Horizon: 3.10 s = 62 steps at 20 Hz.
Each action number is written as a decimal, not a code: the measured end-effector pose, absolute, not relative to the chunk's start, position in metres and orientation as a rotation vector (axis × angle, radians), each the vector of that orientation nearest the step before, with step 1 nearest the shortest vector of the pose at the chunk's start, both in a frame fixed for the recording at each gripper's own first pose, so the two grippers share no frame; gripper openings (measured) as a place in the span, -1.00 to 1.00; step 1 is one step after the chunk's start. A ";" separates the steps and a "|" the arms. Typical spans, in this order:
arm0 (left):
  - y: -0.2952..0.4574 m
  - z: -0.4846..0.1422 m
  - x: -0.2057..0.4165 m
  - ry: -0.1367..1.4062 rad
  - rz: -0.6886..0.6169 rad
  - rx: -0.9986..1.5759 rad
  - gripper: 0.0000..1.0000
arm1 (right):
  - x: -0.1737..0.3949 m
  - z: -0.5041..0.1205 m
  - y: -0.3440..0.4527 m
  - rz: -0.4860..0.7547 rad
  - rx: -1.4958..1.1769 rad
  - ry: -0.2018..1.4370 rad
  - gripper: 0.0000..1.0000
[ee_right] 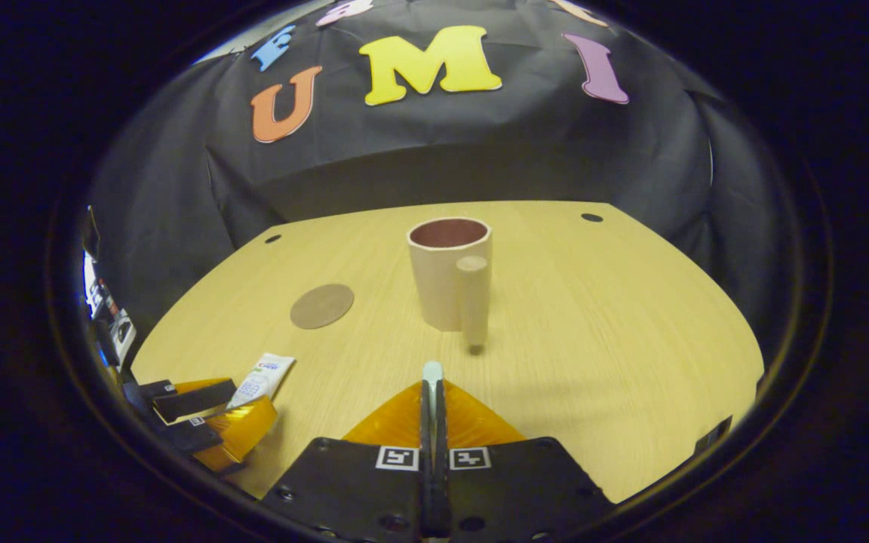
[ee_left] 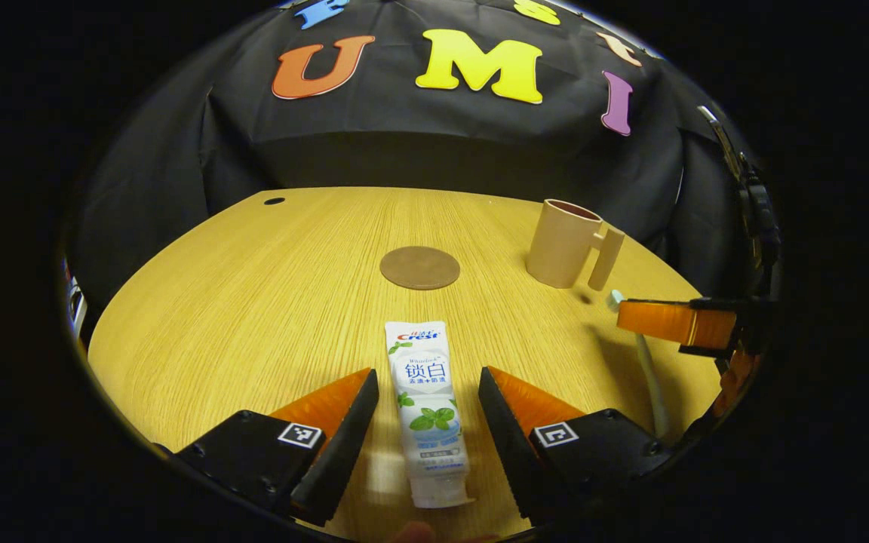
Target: Put the toothbrush and toothpaste on the desktop into the cup, then pick up the cup and place it on the coaster on the desktop.
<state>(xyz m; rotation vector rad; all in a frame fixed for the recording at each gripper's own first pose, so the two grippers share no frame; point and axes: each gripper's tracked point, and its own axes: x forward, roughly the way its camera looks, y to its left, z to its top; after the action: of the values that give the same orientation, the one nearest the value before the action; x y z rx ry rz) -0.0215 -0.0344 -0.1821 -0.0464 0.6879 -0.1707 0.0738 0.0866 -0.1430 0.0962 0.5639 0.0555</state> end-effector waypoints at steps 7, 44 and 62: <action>-0.034 -0.185 -0.019 0.704 -0.157 -0.013 0.42 | 0.067 -0.126 0.084 0.076 0.121 0.534 -1.00; -0.040 -0.189 -0.013 0.803 -0.226 0.063 0.79 | 0.059 -0.067 0.074 0.105 0.154 0.428 -1.00; -0.036 -0.175 -0.007 0.734 -0.208 -0.022 -0.40 | 0.068 -0.086 0.084 0.147 0.053 0.487 -0.98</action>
<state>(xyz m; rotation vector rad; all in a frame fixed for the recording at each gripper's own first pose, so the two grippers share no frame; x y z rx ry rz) -0.0068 -0.0363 -0.1749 -0.0221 0.7336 -0.2077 0.0684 0.0843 -0.0857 0.0535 0.4868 0.1472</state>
